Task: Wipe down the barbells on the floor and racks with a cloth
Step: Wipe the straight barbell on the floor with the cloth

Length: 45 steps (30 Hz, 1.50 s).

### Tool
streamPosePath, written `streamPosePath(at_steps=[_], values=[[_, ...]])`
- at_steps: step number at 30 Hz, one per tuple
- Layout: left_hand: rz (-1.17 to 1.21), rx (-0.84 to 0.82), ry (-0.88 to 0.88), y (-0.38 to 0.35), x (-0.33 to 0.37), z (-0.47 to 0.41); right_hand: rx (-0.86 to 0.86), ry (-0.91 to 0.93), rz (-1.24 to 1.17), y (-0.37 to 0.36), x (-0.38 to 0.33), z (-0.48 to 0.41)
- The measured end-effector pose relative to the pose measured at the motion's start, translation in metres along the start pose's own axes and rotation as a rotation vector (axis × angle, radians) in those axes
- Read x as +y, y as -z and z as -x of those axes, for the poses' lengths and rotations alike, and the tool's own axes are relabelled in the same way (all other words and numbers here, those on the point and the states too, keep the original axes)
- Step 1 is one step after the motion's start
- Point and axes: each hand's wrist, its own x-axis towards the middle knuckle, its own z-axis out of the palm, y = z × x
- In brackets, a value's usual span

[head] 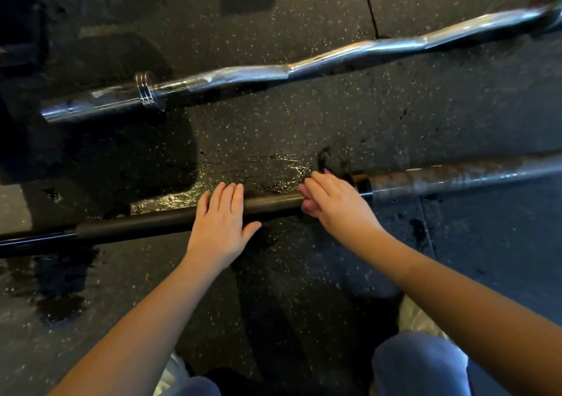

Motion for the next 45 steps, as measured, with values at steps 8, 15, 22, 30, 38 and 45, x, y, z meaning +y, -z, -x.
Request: streamPosePath(at_steps=[8,15,22,30,38,45], values=[[0.071,-0.019,0.035,0.006,0.002,-0.006,0.04,-0.208,0.063,-0.011,-0.035,-0.01],[0.143,0.017,0.019,0.011,0.006,-0.003,0.039,0.045,0.028,0.003,0.003,-0.007],[0.185,-0.014,-0.074,0.016,0.033,-0.005,0.324,-0.189,-0.081,0.056,-0.001,0.002],[0.162,0.002,-0.128,0.021,0.054,-0.013,0.03,-0.283,-0.165,0.041,0.012,0.055],[0.109,0.005,-0.125,0.026,0.078,-0.032,-0.102,-0.515,-0.438,0.06,0.033,-0.001],[0.134,-0.004,-0.098,0.029,0.08,-0.028,0.187,-0.286,-0.329,0.05,0.02,0.066]])
